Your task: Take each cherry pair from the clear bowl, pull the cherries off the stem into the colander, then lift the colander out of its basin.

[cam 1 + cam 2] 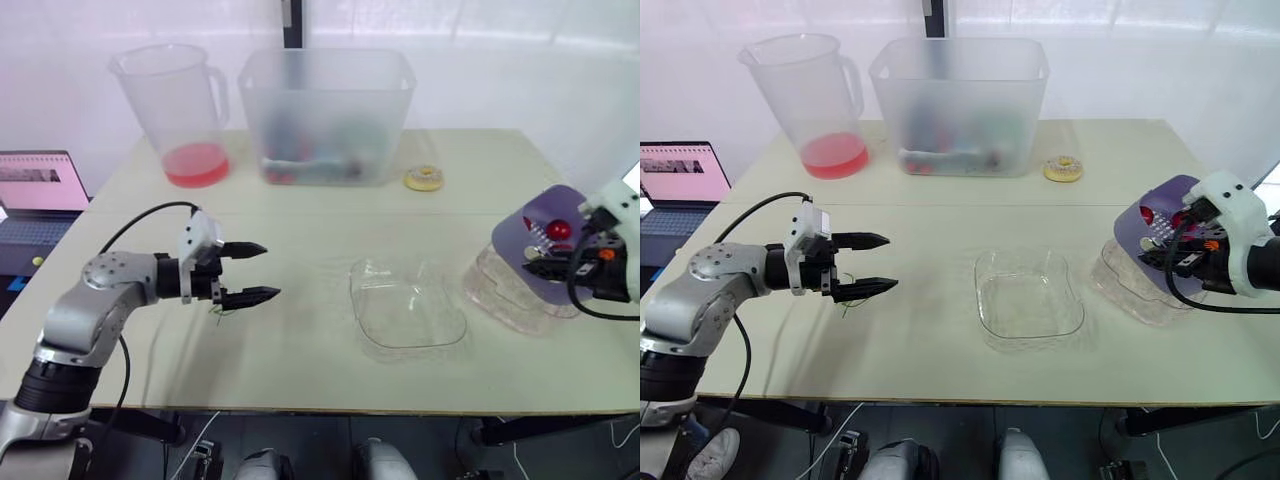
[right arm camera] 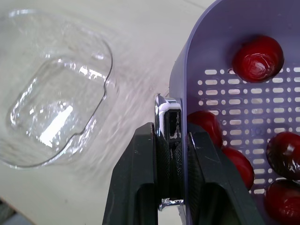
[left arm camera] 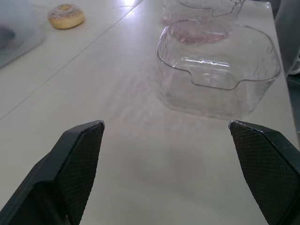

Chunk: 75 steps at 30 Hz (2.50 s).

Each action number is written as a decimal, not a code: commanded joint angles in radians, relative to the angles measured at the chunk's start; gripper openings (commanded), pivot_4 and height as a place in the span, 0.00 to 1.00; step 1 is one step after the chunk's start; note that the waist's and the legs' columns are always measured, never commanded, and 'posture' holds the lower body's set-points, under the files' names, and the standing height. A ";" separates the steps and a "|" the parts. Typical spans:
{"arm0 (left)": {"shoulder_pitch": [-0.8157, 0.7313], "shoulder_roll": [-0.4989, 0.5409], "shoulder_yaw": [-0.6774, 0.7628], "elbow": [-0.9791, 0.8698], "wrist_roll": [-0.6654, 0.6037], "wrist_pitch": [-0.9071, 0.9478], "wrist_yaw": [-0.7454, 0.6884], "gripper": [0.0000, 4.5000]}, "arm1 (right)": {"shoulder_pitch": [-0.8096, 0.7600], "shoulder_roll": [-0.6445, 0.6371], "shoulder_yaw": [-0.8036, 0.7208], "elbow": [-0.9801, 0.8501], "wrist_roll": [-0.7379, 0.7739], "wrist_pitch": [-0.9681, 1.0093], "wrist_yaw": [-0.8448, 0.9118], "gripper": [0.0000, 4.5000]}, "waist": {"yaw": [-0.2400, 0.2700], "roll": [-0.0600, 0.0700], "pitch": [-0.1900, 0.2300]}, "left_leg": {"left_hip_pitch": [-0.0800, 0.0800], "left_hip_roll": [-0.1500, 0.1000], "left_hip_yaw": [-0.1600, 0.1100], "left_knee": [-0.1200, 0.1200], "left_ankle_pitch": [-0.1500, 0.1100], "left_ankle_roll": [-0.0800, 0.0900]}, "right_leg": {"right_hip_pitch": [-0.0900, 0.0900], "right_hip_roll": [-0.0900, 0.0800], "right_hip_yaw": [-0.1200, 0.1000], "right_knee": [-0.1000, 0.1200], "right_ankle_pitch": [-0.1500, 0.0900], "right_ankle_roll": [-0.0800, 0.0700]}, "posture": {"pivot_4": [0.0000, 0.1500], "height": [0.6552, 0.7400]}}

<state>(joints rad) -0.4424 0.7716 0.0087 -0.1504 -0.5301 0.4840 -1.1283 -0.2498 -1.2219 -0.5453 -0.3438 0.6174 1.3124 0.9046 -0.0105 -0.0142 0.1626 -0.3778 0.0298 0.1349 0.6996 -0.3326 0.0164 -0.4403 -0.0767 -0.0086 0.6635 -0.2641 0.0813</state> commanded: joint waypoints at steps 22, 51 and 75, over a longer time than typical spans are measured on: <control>-0.045 -0.041 0.002 0.001 0.024 -0.010 0.017 1.00 | -0.010 0.003 -0.054 0.031 0.060 -0.048 -0.042 0.05 | -0.002 0.000 0.000 | 0.000 0.000 -0.001 0.000 0.000 0.000 | 0.000 0.001 0.000 0.000 0.000 0.000 | 1.00 0.62; 0.278 -0.055 0.249 -0.337 -0.035 0.124 0.331 1.00 | -1.058 0.443 1.030 1.169 -0.694 -1.111 0.411 0.05 | -0.030 0.000 0.003 | -0.004 0.000 0.000 -0.001 0.000 0.000 | -0.004 -0.002 -0.002 0.000 0.000 0.000 | 1.00 0.62; 0.294 -0.011 0.278 -0.361 -0.112 0.130 0.342 1.00 | -1.252 0.520 0.866 1.507 -0.814 -1.281 0.542 0.99 | -0.032 0.002 0.004 | -0.009 -0.002 -0.006 0.002 0.001 -0.001 | -0.004 -0.006 -0.010 0.000 0.000 0.000 | 1.00 0.62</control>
<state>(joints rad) -0.1237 0.7463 0.2916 -0.5216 -0.6520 0.6380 -0.7846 -1.4522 -0.6670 0.3733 1.2038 -0.2333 0.0070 1.4098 -0.0422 -0.0124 0.1662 -0.3866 0.0281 0.1283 0.7011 -0.3320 0.0152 -0.4443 -0.0825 -0.0184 0.6633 -0.2642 0.0812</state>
